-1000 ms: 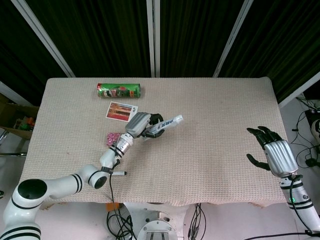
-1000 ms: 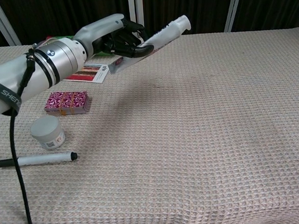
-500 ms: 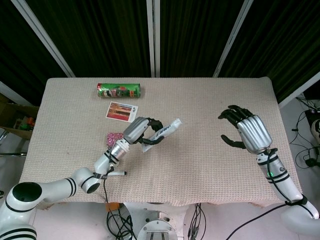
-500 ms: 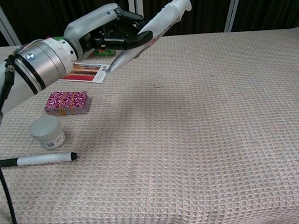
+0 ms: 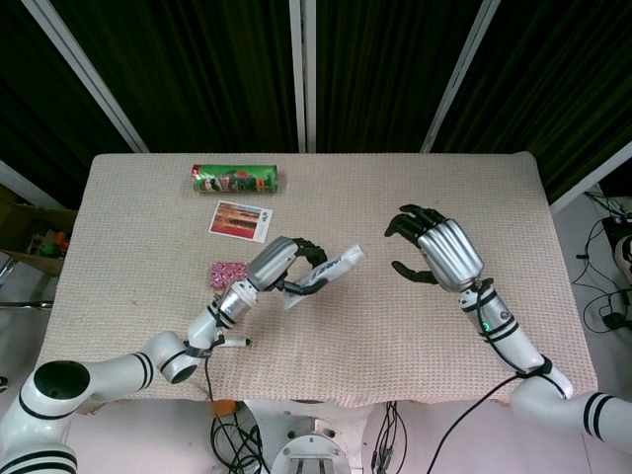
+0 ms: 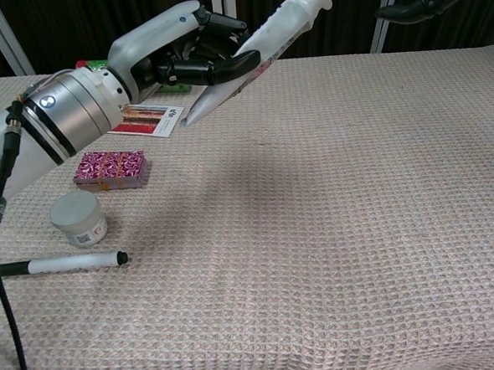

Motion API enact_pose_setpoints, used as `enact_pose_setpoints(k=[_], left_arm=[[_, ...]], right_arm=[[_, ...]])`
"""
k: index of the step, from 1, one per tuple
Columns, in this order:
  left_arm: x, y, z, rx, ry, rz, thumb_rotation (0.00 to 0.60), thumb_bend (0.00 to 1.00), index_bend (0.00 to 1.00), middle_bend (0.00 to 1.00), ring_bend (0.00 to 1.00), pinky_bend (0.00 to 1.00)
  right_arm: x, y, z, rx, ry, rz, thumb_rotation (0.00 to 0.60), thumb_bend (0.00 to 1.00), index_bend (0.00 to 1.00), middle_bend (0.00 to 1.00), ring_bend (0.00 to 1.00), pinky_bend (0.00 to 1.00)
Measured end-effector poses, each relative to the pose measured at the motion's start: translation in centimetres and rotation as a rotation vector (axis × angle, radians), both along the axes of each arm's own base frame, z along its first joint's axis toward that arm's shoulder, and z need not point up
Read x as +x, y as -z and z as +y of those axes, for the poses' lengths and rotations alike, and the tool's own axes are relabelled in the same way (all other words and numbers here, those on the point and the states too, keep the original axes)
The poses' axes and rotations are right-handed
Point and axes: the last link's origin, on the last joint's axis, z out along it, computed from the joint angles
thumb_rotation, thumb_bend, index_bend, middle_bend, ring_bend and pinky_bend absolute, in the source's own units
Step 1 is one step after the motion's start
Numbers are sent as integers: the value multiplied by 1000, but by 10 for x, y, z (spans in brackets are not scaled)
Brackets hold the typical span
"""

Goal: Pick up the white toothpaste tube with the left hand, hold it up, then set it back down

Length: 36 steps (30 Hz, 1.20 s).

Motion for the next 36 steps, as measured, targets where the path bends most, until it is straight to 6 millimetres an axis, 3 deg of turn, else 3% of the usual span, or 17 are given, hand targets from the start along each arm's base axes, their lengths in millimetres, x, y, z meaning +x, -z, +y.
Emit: enact_pose_setpoints(k=[10,36], left_arm=[[5,0,-3,-1,23,-5,339,614,628,669,524,478],[5,-1,-5,34,55,54,343,615,634,675,524,462]], right_arm=[[23,14,-7,21,-79,-27,600,200,446,379,207,397],[35,13,-13,34,-101,34,600,329,508,404,226,408]])
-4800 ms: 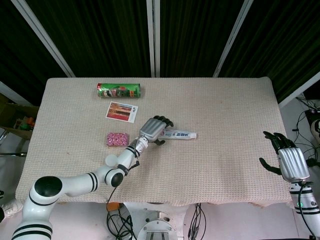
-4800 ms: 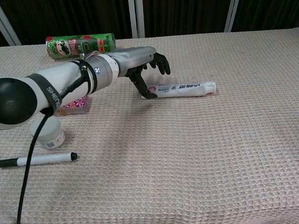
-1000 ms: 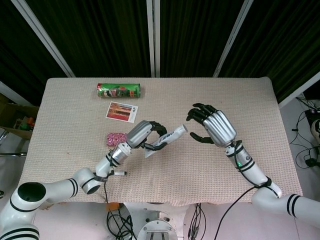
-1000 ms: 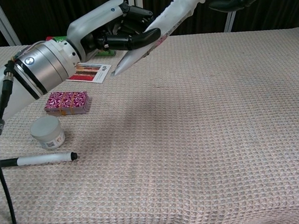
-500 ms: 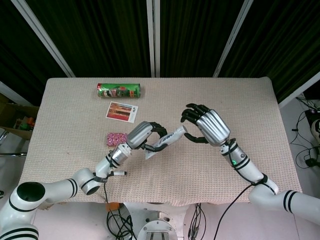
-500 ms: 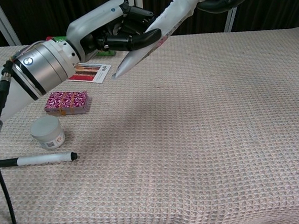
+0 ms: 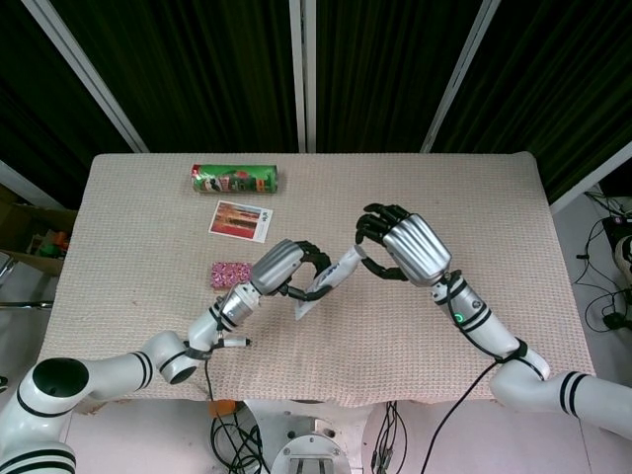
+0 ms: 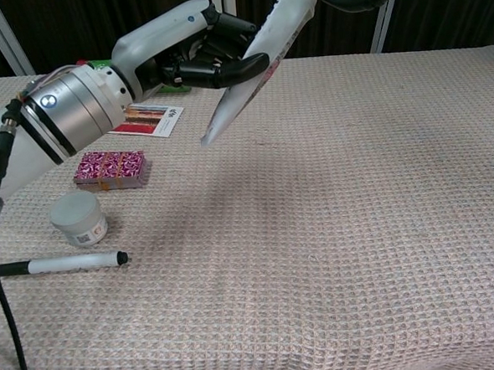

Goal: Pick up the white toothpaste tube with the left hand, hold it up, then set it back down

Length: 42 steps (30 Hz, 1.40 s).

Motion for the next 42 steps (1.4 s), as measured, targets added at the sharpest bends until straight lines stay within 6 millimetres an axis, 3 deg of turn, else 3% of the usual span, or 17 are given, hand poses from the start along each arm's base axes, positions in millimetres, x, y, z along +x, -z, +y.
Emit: enact_pose_setpoints(k=[11,22,42], left_arm=[[1,-1,0,60,49,80,349,629,658,704,531,458],[3,1,-1,83,76,147,391,637,680,730,546,452],[9,4,0,93,101,227,395,640,683,732,546,444]], right_arm=[[4,0,0,-4,-11,9,600,332,515,410,233,415],[7,0,0,-9,-18,10,600,338,520,413,237,422],[15,2,4,-3,-51,-5,600,339,522,413,237,422]])
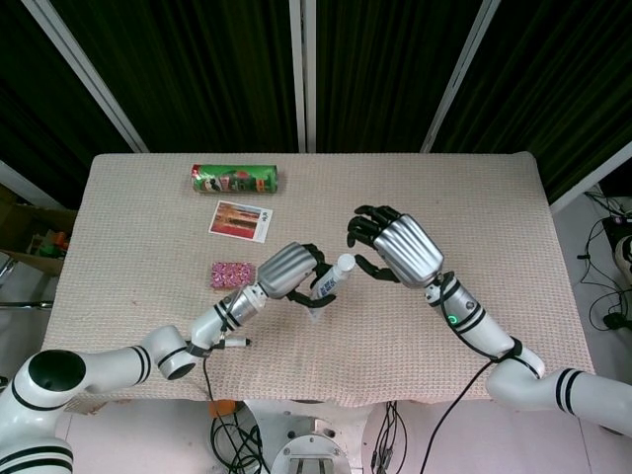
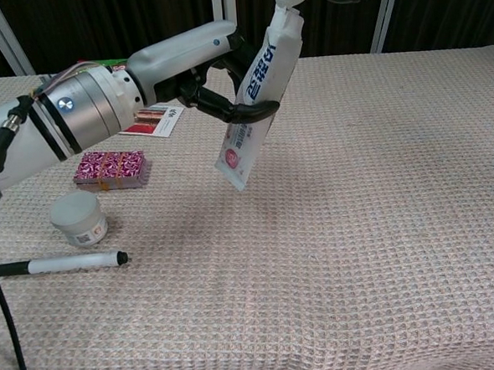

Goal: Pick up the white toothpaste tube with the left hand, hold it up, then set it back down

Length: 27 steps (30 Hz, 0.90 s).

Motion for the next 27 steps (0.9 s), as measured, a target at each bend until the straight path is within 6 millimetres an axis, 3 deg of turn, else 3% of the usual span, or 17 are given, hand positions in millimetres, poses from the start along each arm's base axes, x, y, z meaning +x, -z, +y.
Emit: enact_pose_setpoints(k=[27], left_arm=[[2,6,0,6,9,63,395,641,683,731,546,441]], right_arm=[[25,10,5,33,-70,-30,600,338,530,416,243,424]])
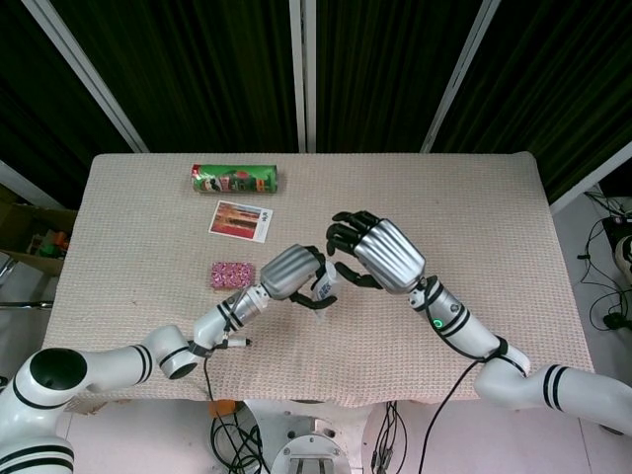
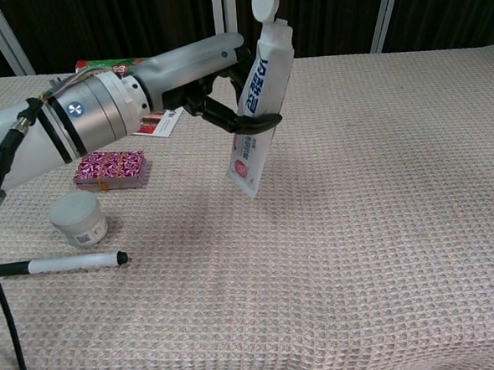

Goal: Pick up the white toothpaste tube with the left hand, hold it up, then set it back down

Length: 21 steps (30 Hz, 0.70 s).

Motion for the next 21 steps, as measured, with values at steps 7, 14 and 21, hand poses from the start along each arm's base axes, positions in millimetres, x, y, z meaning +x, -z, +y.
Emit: enact_pose_setpoints(k=[7,14,21], left_arm=[[2,0,1,8,1,21,397,643,683,731,546,441],[3,0,0,7,-4,27,398,643,682,731,545,441],[1,-1,0,10,-7,23,398,643,683,730,546,441]], right_arm=[[6,8,3,20,-18,32,600,338,530,416,243,424],[7,17,8,39,-34,81,600,339,530,417,249,425],[4,16,10,23,-30,94,600,340,530,412,250,426]])
